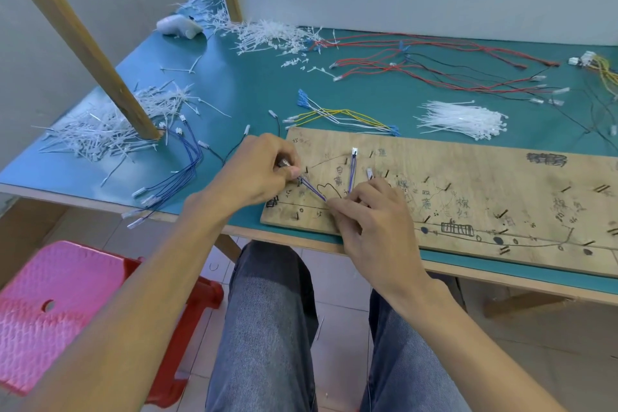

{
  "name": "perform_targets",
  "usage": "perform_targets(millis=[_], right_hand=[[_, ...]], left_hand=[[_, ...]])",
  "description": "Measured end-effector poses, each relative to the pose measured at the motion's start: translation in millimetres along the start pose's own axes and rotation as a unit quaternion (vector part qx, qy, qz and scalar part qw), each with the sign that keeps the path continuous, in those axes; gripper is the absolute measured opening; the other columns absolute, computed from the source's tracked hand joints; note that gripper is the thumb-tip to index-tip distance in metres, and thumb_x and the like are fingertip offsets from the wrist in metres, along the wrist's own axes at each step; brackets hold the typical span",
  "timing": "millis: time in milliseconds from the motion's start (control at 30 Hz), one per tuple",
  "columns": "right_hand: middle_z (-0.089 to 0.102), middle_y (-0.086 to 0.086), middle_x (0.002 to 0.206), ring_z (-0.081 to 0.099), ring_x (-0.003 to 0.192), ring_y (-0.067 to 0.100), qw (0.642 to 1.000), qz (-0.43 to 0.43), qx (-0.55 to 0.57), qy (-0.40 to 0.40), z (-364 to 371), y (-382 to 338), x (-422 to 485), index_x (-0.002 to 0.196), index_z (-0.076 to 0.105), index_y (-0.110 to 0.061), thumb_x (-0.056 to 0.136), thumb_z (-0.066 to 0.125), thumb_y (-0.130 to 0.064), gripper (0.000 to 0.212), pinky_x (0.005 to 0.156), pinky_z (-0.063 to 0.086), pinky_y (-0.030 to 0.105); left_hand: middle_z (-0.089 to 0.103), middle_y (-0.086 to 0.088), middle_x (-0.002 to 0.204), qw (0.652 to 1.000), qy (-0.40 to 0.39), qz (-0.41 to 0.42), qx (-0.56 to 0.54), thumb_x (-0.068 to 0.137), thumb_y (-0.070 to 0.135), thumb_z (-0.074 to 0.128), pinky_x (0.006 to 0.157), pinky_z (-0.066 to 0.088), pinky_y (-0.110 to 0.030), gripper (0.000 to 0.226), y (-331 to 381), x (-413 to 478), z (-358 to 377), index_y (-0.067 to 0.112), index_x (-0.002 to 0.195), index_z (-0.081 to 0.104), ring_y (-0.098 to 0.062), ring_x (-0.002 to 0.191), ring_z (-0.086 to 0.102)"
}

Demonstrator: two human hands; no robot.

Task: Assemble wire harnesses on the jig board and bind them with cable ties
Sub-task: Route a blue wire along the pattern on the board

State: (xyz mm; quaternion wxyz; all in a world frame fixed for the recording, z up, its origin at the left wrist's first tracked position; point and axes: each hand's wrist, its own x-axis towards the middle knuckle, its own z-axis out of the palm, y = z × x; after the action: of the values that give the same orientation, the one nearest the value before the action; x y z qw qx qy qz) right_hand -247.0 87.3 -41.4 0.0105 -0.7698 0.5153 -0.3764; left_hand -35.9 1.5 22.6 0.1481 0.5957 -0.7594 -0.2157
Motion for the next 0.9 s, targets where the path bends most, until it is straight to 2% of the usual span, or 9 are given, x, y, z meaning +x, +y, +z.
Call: perform_targets(millis=[67, 233, 400, 500, 700, 767, 833, 900], right_hand=[[0.062, -0.004, 0.084, 0.054, 0.088, 0.024, 1.0, 0.001, 0.0, 0.0, 0.8, 0.5, 0.5, 0.098, 0.082, -0.018, 0.096, 0.076, -0.018, 0.006, 0.076, 0.044, 0.043], [0.062, -0.007, 0.087, 0.054, 0.092, 0.024, 1.0, 0.02, 0.014, 0.003, 2.6, 2.0, 0.0, 0.099, 0.083, -0.02, 0.096, 0.077, -0.02, 0.007, 0.079, 0.046, 0.047], [0.065, -0.01, 0.091, 0.053, 0.094, 0.023, 0.999, 0.031, 0.026, 0.008, 3.6, 3.3, -0.8, 0.097, 0.082, -0.022, 0.095, 0.078, -0.021, 0.005, 0.08, 0.044, 0.048], [0.066, -0.012, 0.094, 0.054, 0.097, 0.022, 0.999, 0.03, 0.027, 0.003, 3.3, 4.9, -1.8, 0.096, 0.082, -0.024, 0.094, 0.078, -0.021, 0.006, 0.082, 0.043, 0.047], [0.067, -0.013, 0.098, 0.052, 0.101, 0.023, 0.999, 0.047, 0.011, -0.014, 2.6, 1.1, 0.2, 0.096, 0.083, -0.026, 0.091, 0.078, -0.021, 0.009, 0.081, 0.043, 0.048], [0.064, -0.015, 0.103, 0.049, 0.103, 0.022, 0.998, 0.063, 0.011, -0.028, 0.8, -0.7, 0.2, 0.098, 0.083, -0.027, 0.093, 0.076, -0.022, 0.01, 0.083, 0.041, 0.047], [0.062, -0.017, 0.106, 0.047, 0.104, 0.02, 0.996, 0.078, 0.012, -0.033, -2.3, -1.7, -0.1, 0.101, 0.083, -0.029, 0.094, 0.076, -0.023, 0.012, 0.084, 0.037, 0.043], [0.064, -0.018, 0.101, 0.049, 0.102, 0.018, 0.996, 0.088, 0.012, -0.033, -5.9, -2.6, -0.1, 0.102, 0.083, -0.03, 0.094, 0.076, -0.024, 0.012, 0.082, 0.032, 0.04]], left_hand=[[0.07, 0.012, 0.084, 1.0, -0.011, 0.004, 0.004, 0.096, 0.023, 0.075, 0.066, 0.038, -0.014, 0.018, -1.8, 1.3, 2.0, 0.036, 0.083, 0.07, -0.001, 0.077, 0.059], [0.072, 0.007, 0.091, 1.0, -0.017, 0.007, -0.008, 0.1, 0.02, 0.069, 0.07, 0.041, -0.015, 0.016, -5.5, 2.7, 7.0, 0.03, 0.087, 0.069, -0.008, 0.087, 0.064], [0.071, 0.009, 0.089, 0.999, -0.016, 0.013, -0.039, 0.099, 0.02, 0.068, 0.074, 0.048, -0.029, 0.015, -11.5, -0.2, 7.4, 0.028, 0.087, 0.07, -0.01, 0.088, 0.064], [0.073, 0.008, 0.091, 0.998, -0.021, 0.006, -0.056, 0.098, 0.02, 0.069, 0.077, 0.052, -0.032, 0.015, -12.9, -1.4, 5.3, 0.029, 0.087, 0.072, -0.013, 0.09, 0.066], [0.062, 0.016, 0.084, 0.998, -0.037, 0.006, 0.047, 0.097, 0.02, 0.068, 0.064, 0.037, -0.017, 0.012, -0.5, 2.8, 7.4, 0.028, 0.088, 0.068, -0.001, 0.078, 0.056], [0.057, 0.014, 0.088, 0.996, -0.034, 0.006, 0.078, 0.097, 0.019, 0.067, 0.069, 0.038, -0.022, 0.013, 3.7, 4.0, 8.3, 0.027, 0.087, 0.065, -0.007, 0.083, 0.054], [0.052, 0.009, 0.097, 0.994, -0.026, 0.009, 0.108, 0.096, 0.019, 0.069, 0.08, 0.038, -0.026, 0.014, 5.9, 5.2, 9.0, 0.027, 0.085, 0.066, -0.012, 0.094, 0.05], [0.048, 0.01, 0.096, 0.994, -0.013, 0.002, 0.111, 0.094, 0.02, 0.072, 0.083, 0.038, -0.028, 0.013, 7.1, 6.5, 8.5, 0.028, 0.084, 0.068, -0.013, 0.096, 0.05]])
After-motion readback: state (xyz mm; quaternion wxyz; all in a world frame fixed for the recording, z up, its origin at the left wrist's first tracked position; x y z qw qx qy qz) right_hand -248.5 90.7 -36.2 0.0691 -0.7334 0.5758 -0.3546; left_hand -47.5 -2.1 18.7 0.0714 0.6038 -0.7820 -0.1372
